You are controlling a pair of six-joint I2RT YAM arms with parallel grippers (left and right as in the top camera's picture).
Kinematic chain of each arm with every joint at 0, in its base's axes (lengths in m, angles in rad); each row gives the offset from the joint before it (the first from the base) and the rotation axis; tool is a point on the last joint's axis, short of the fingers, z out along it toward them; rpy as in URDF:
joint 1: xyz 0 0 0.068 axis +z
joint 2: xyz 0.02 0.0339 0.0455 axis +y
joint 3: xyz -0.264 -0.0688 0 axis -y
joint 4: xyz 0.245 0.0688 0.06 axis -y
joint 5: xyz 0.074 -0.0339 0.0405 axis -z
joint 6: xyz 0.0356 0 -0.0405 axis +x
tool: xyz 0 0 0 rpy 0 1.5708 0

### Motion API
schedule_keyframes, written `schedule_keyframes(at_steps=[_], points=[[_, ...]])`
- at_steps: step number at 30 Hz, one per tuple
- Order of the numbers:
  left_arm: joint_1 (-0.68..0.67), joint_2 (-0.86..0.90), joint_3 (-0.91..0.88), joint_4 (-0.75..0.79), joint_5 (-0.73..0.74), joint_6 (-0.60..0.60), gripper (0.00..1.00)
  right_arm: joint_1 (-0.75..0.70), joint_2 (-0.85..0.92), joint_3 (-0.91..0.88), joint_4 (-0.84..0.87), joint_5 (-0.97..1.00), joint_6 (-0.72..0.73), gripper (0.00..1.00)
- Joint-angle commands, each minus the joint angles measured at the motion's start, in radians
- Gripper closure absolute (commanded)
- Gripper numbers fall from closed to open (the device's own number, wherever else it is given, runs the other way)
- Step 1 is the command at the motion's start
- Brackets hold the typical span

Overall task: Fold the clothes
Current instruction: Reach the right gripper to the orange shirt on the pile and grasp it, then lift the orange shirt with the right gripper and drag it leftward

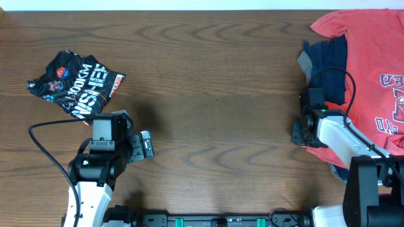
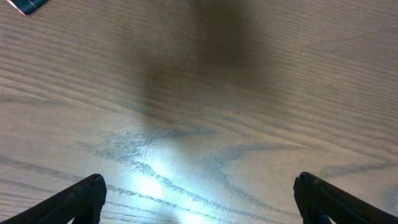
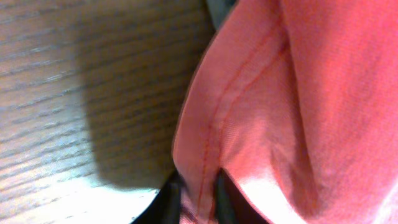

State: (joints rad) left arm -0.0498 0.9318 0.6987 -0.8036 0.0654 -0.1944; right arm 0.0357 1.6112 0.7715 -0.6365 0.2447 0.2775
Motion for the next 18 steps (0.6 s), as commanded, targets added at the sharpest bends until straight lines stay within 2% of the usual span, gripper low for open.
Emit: schedule_keyframes(at_steps=[1,6,9,12,18], points=[[-0.004,0.002,0.02,0.001,0.003,-0.006,0.02,-0.011,0.027,-0.024,-0.01,0.013,0.008,0.97],[-0.004,0.002,0.02,0.002,0.003,-0.006,0.02,-0.011,0.012,0.002,-0.036,-0.019,0.025,0.99],[-0.004,0.002,0.02,0.002,0.003,-0.006,0.02,-0.011,-0.028,0.075,-0.114,-0.037,0.022,0.99],[-0.004,0.002,0.02,0.003,0.003,-0.005,0.02,-0.012,-0.087,0.207,-0.218,-0.06,0.014,0.99],[-0.004,0.002,0.02,0.005,0.003,-0.005,0.02,-0.01,-0.199,0.587,-0.341,-0.296,-0.195,0.99]])
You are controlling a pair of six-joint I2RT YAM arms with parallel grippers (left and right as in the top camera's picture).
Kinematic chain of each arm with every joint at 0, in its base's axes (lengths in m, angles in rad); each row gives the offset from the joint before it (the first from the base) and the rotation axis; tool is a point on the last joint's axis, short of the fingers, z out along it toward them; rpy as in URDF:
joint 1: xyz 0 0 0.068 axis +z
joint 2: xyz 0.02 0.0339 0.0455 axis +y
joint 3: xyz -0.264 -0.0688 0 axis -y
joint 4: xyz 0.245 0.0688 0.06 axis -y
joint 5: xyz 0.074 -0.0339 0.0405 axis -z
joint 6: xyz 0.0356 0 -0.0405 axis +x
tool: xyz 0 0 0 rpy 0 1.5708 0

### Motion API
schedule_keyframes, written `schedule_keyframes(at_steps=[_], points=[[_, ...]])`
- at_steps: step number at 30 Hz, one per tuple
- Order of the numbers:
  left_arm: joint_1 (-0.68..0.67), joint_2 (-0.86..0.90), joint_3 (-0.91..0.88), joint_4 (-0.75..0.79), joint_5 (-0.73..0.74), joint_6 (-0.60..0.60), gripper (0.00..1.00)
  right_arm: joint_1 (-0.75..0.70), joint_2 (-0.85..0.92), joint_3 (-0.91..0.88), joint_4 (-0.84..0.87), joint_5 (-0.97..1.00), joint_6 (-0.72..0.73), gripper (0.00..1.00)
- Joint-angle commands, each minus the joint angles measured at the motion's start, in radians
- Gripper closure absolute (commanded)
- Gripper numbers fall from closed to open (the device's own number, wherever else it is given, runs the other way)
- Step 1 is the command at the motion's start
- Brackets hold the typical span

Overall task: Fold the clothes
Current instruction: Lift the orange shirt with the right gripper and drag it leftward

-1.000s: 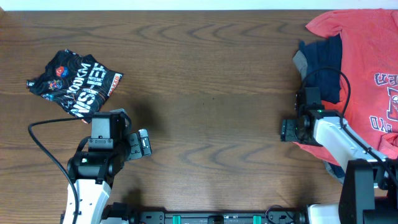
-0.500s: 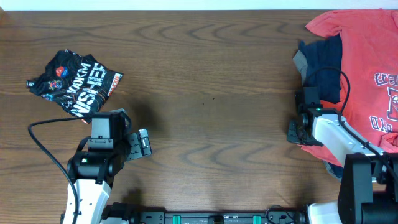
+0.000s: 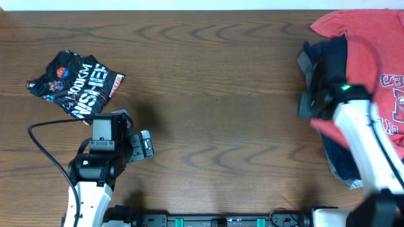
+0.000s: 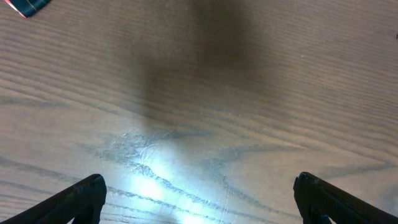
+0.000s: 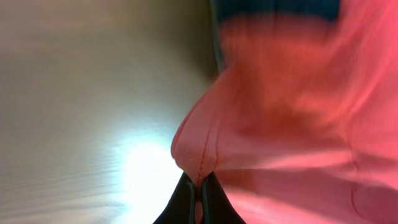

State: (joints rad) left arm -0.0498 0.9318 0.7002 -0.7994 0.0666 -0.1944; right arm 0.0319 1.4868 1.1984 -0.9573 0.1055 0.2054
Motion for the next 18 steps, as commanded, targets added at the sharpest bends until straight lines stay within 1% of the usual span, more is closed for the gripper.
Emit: schedule_keyframes(at_steps=[1,3,6,8,10,11,14,18], points=[[-0.004,0.002,0.018,0.001,0.002,-0.005,0.02,-0.004,-0.085,0.217,-0.029,-0.188,-0.134,0.99],[-0.004,0.002,0.018,0.001,0.002,-0.005,0.02,0.003,-0.105,0.32,-0.029,-0.243,-0.137,0.99],[-0.004,0.002,0.018,0.001,0.002,-0.005,0.02,0.023,-0.113,0.433,-0.02,-0.348,-0.188,0.99],[-0.004,0.002,0.018,0.001,0.002,-0.005,0.02,0.042,-0.113,0.478,-0.032,-0.496,-0.25,0.99],[-0.004,0.002,0.018,0.001,0.002,-0.005,0.02,0.074,-0.113,0.507,-0.032,-0.692,-0.327,0.99],[-0.004,0.002,0.018,0.001,0.002,-0.005,0.02,0.086,-0.113,0.513,-0.026,-0.734,-0.332,0.99],[-0.004,0.002,0.018,0.001,0.002,-0.005,0.02,0.141,-0.113,0.521,0.027,-0.794,-0.296,0.99],[-0.004,0.002,0.018,0.001,0.002,-0.005,0.02,0.248,-0.111,0.52,0.093,-0.798,-0.269,0.99]])
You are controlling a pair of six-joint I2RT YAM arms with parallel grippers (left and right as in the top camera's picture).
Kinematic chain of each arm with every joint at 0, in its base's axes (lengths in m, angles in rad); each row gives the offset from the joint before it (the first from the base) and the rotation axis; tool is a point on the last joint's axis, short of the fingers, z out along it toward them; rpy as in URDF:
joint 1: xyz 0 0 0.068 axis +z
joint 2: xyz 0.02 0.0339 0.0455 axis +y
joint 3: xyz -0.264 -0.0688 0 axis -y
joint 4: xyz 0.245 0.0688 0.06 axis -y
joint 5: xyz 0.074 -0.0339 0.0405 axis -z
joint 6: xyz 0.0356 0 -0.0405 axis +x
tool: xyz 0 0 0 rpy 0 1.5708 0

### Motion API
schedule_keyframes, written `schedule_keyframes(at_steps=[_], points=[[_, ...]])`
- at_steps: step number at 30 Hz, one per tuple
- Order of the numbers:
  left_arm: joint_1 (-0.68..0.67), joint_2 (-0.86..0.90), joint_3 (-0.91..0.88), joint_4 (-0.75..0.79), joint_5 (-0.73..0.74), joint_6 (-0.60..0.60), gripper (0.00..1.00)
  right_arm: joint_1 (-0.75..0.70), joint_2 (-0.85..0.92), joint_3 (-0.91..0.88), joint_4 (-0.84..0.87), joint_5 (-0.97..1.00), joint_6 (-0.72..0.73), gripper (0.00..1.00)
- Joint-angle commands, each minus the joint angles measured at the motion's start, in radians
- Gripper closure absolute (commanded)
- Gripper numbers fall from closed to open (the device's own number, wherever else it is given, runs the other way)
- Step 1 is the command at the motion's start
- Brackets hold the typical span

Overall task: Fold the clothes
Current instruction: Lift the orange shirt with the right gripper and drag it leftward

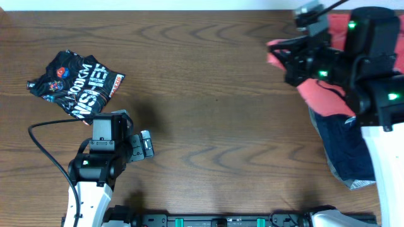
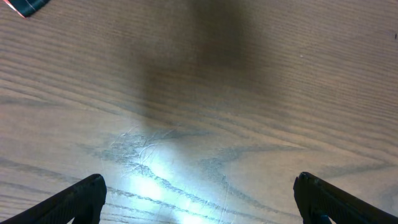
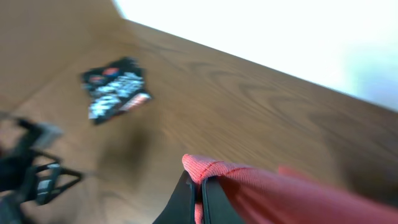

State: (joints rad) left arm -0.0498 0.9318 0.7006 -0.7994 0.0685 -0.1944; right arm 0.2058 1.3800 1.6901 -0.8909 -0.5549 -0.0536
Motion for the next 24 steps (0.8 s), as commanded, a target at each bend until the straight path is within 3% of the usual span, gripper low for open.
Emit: schedule_keyframes(at_steps=[1,7,12,24], points=[[-0.004,0.002,0.018,0.001,0.0,-0.005,0.02,0.099,-0.003,0.029,0.037,-0.138,-0.01,0.99],[-0.004,0.002,0.018,0.001,0.0,-0.005,0.02,0.268,0.018,0.028,0.064,-0.094,-0.011,0.99],[-0.004,0.002,0.018,0.0,0.0,-0.006,0.02,0.364,0.079,0.028,0.008,0.089,0.01,0.99],[-0.004,0.002,0.018,0.0,0.002,-0.045,0.02,0.437,0.315,0.027,0.0,0.148,0.068,0.96]])
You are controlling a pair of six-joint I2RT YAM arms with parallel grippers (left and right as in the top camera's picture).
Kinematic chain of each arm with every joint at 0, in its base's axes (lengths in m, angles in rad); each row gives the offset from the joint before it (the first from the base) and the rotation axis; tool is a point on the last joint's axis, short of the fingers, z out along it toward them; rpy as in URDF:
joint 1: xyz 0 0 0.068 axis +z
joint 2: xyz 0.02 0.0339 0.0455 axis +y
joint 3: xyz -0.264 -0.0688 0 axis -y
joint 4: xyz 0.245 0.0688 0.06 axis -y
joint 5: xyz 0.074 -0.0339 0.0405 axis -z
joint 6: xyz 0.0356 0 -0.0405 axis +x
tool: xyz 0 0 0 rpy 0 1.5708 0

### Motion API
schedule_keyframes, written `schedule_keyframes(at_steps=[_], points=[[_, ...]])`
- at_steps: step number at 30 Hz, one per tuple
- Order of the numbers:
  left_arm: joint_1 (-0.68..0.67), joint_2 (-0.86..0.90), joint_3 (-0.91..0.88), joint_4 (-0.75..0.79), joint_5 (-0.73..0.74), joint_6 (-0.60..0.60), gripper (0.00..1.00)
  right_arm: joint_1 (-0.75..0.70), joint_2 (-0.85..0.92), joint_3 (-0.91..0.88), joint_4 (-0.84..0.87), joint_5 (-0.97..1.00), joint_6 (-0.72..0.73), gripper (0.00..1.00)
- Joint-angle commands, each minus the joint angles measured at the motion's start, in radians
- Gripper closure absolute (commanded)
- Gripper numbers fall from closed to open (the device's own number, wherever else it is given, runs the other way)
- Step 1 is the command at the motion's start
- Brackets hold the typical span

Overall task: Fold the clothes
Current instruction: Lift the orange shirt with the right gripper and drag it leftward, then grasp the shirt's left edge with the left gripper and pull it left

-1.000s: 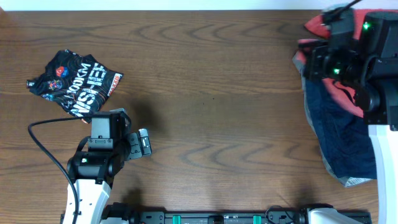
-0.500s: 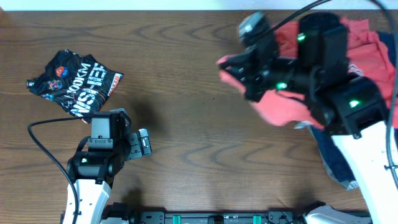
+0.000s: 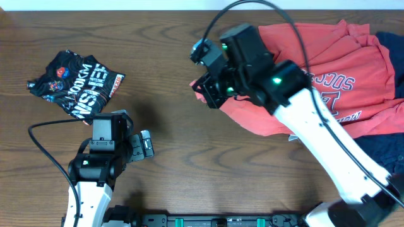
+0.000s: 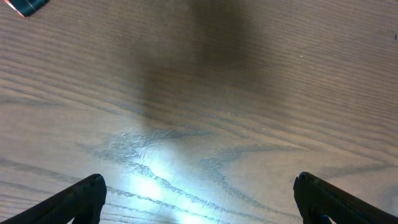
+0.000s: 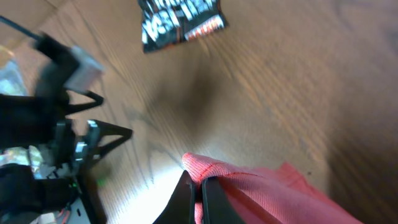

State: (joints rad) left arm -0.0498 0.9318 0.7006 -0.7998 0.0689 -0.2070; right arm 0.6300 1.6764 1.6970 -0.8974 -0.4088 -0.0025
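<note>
A red T-shirt (image 3: pixel 315 82) with white lettering is spread from the table's middle to the right. My right gripper (image 3: pixel 203 88) is shut on its left edge, and the wrist view shows the pinched red hem (image 5: pixel 211 171) between the fingers (image 5: pixel 185 198). A folded black printed shirt (image 3: pixel 76 82) lies at the far left, also seen as the black shirt (image 5: pixel 180 18) in the right wrist view. My left gripper (image 3: pixel 146 146) rests low at the front left, open over bare wood, its fingertips (image 4: pixel 84 193) wide apart.
Dark blue clothes (image 3: pixel 385 145) lie at the right edge under and beside the red shirt. The wooden table (image 3: pixel 189 164) shows bare wood between the two arms. A black cable (image 3: pixel 44 145) loops beside the left arm.
My right gripper, still shut on the red shirt, has moved from the back right to the table's middle, and the shirt now lies stretched out leftward. The left arm is unchanged.
My right gripper was shut on the red shirt's edge at the pile on the right. It then stood higher by the pile, then at the back right with the shirt lifted, and now holds it over the table's middle. My left gripper stayed open in place.
</note>
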Motion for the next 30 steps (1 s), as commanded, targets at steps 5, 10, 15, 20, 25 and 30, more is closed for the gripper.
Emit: schedule_keyframes(at_steps=[5,10,15,20,25,30], points=[[-0.004,0.002,0.018,0.021,0.003,-0.061,0.02,0.004,0.043,0.02,0.011,0.036,0.017,0.19],[-0.004,0.002,0.018,0.04,0.006,-0.061,0.02,-0.042,0.013,0.021,-0.018,0.262,0.102,0.01],[-0.004,0.004,0.018,0.111,0.201,-0.077,0.02,-0.176,-0.056,0.021,-0.128,0.455,0.276,0.01],[-0.026,0.065,0.016,0.202,0.34,-0.24,0.02,-0.341,-0.108,0.021,-0.251,0.446,0.279,0.01],[-0.128,0.207,0.015,0.269,0.343,-0.363,0.02,-0.478,-0.119,0.021,-0.342,0.446,0.278,0.01],[-0.267,0.383,0.016,0.395,0.343,-0.494,0.02,-0.581,-0.119,0.021,-0.395,0.446,0.279,0.01]])
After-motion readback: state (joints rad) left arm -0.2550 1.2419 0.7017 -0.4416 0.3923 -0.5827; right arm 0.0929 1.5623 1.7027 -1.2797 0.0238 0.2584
